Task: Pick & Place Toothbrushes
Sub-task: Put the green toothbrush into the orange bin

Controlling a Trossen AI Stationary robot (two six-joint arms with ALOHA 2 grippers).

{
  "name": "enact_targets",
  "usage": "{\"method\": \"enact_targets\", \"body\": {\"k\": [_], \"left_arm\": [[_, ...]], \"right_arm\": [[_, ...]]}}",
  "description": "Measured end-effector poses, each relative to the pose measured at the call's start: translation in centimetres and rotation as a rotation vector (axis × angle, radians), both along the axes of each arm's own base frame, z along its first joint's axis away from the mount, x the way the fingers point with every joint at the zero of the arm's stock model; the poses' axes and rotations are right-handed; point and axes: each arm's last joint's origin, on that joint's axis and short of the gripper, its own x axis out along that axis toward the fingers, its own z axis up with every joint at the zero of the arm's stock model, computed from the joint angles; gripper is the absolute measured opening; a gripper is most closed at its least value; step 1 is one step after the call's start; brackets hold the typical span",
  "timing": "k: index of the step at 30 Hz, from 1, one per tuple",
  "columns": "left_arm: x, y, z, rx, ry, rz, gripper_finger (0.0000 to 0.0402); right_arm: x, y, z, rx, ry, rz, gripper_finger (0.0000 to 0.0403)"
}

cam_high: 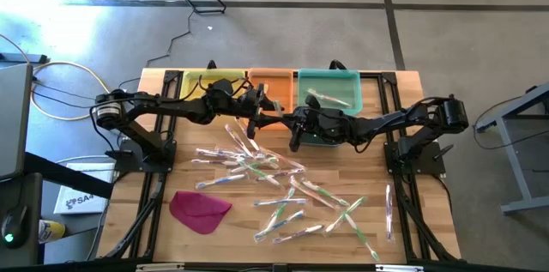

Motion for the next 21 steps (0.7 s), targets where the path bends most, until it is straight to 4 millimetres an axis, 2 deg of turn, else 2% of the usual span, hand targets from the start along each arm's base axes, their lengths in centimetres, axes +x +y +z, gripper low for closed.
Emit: {"method": "enact_targets", "body": {"k": [15, 21], "left_arm": [[-0.01, 0.01, -0.04, -0.001, 0.001, 0.003, 0.0172], [-0.01, 0.02, -0.04, -0.001, 0.001, 0.004, 0.013]], "right_arm": [[0.0, -0.01, 0.0, -0.001, 0.0, -0.003, 0.0027], [0.0, -0.01, 0.0, 0.0, 0.0, -0.002, 0.0027]]}}
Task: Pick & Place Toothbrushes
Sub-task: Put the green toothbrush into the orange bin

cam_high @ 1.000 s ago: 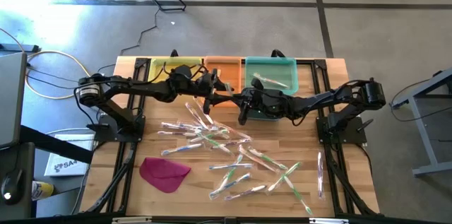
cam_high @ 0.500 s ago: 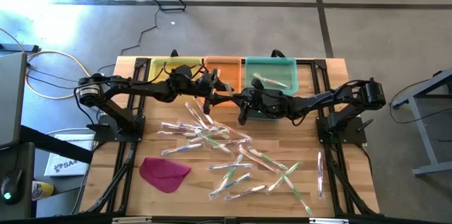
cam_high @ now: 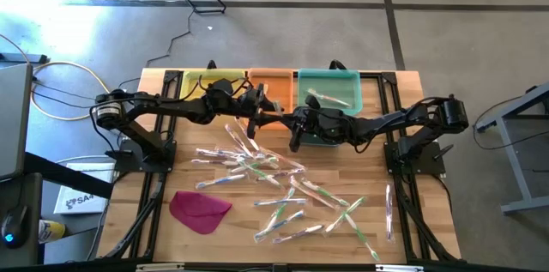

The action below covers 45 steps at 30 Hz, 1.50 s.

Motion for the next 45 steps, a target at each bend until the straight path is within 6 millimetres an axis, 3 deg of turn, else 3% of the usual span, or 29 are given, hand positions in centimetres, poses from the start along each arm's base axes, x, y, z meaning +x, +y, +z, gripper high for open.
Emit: {"method": "enact_targets", "body": {"k": [20, 29, 34, 45], "left_arm": [[-0.02, 0.05, -0.03, 0.002, 0.001, 0.004, 0.0047], [-0.03, -0.01, -0.05, 0.0, 0.004, -0.009, 0.0039], [-0.02, -0.01, -0.1, -0.026, 0.012, -0.01, 0.0036], [-0.03, -0.02, -0.11, -0.02, 0.012, -0.02, 0.0017]], "right_arm": [[0.01, 0.02, 0.02, 0.003, -0.002, 0.003, 0.0027], [0.06, 0.14, 0.01, 0.011, -0.002, 0.057, 0.0032], [0.07, 0.17, -0.01, 0.013, 0.0, 0.069, 0.0076], [-0.36, 0.27, 0.37, 0.018, 0.024, 0.097, 0.0229]]}}
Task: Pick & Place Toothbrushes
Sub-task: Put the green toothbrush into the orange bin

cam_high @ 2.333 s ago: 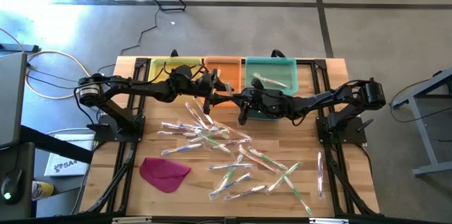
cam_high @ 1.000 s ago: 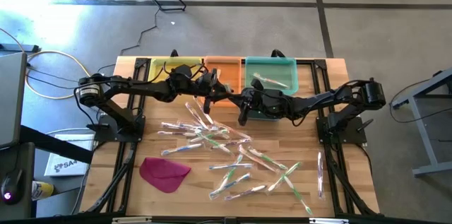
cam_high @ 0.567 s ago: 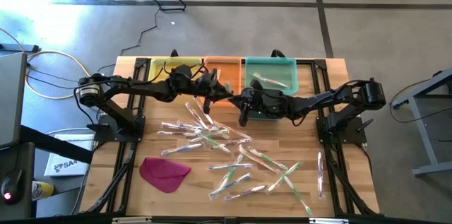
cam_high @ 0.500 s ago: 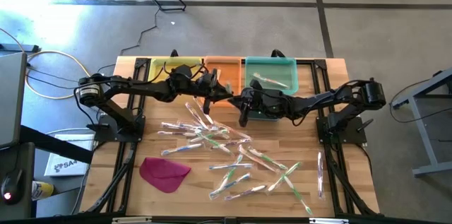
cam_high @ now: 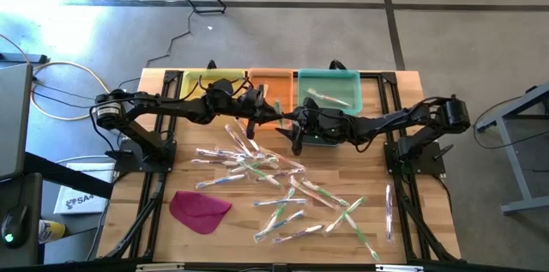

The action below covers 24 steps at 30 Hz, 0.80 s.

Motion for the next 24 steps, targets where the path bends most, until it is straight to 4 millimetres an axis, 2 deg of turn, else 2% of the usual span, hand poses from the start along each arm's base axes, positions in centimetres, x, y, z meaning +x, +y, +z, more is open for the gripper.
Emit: {"method": "enact_targets", "body": {"k": [3, 8, 15, 24], "left_arm": [[0.0, 0.0, -0.1, -0.003, 0.007, 0.001, 0.0023], [-0.6, 1.5, 0.0, -0.01, 0.008, 0.009, 0.0021], [-2.5, 5.7, -0.1, -0.116, 0.027, 0.08, 0.0022], [-5.6, 10.7, -0.8, -0.298, 0.085, 0.259, 0.0023]], "right_arm": [[-0.9, 0.0, 0.7, -0.007, 0.049, -0.03, 0.025], [-3.3, 0.4, 1.9, -0.016, 0.168, -0.092, 0.0258], [-5.8, 1.9, 3.4, 0.071, 0.21, -0.025, 0.0258], [-6.1, 3.9, 3.5, 0.083, 0.225, 0.07, 0.0259]]}}
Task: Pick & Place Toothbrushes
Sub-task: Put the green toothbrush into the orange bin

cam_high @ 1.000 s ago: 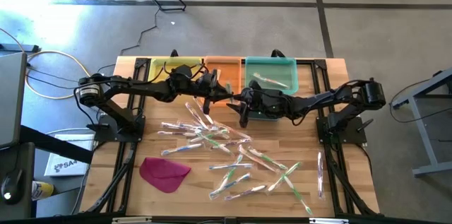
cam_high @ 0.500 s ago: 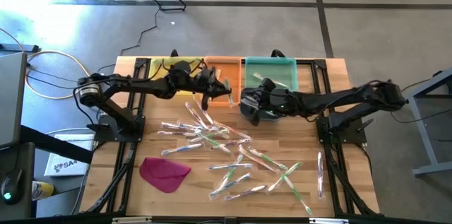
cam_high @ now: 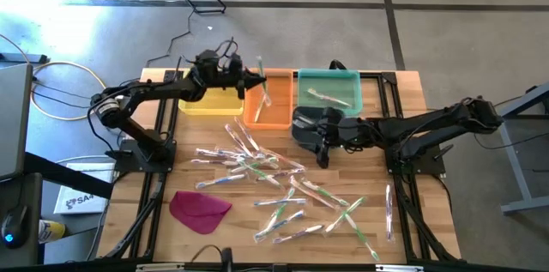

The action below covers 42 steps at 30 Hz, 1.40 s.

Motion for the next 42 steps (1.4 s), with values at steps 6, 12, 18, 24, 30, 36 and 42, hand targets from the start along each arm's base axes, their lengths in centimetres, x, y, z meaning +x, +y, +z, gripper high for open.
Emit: {"method": "enact_targets", "body": {"k": [6, 12, 18, 24, 30, 36, 42], "left_arm": [[-1.1, 1.3, -1.0, -0.078, 0.079, 0.076, 0.0023], [-0.1, 0.8, -2.4, -0.093, 0.149, 0.1, 0.0024], [1.0, 0.6, -4.0, -0.081, 0.21, 0.168, 0.0024], [1.9, 1.2, -5.6, -0.111, 0.254, 0.174, 0.0024], [2.9, 1.8, -6.7, -0.141, 0.275, 0.143, 0.0024], [3.5, 1.7, -7.5, -0.159, 0.294, 0.116, 0.0024], [3.7, 1.2, -7.8, -0.171, 0.321, 0.108, 0.0024]], "right_arm": [[0.0, 0.2, 0.0, -0.003, 0.0, 0.002, 0.0259], [0.0, 0.1, 0.0, -0.003, -0.007, -0.002, 0.0259], [0.1, 0.1, 0.1, -0.002, -0.014, -0.002, 0.0259], [0.1, 0.2, 0.1, 0.0, -0.014, -0.002, 0.0259], [0.1, 0.2, 0.1, 0.0, -0.014, -0.002, 0.0259], [0.1, 0.2, 0.1, 0.0, -0.013, -0.002, 0.0259], [0.1, 0.2, 0.1, 0.0, -0.013, -0.002, 0.0259]]}}
